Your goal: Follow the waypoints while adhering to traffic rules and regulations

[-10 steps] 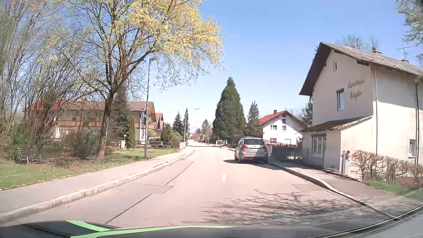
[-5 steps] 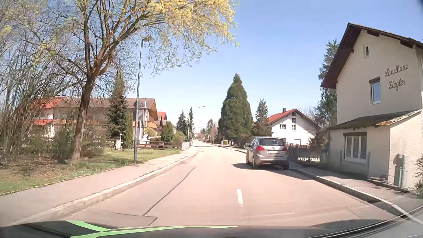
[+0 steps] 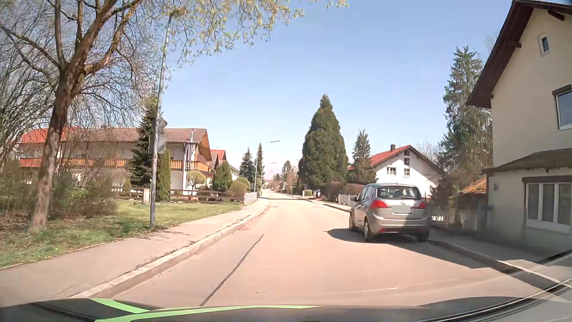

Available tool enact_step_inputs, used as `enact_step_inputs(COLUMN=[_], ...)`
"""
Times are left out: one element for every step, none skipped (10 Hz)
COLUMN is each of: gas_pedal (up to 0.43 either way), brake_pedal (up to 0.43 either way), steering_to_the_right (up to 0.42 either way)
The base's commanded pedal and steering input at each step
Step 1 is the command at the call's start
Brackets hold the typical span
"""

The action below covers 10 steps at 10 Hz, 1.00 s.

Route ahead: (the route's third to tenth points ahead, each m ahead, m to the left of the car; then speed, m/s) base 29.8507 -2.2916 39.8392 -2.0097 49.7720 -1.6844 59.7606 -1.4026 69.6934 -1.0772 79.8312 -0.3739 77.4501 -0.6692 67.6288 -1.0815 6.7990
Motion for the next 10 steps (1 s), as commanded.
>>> enact_step_inputs(gas_pedal=[0.000, 0.000, 0.020, 0.020, 0.028, 0.039, 0.039, 0.039, 0.039, 0.039], brake_pedal=[0.000, 0.000, 0.000, 0.000, 0.000, 0.000, 0.000, 0.000, 0.000, 0.000], steering_to_the_right=[0.001, 0.001, 0.003, 0.004, 0.007, 0.009, 0.010, 0.013, 0.017, 0.019])
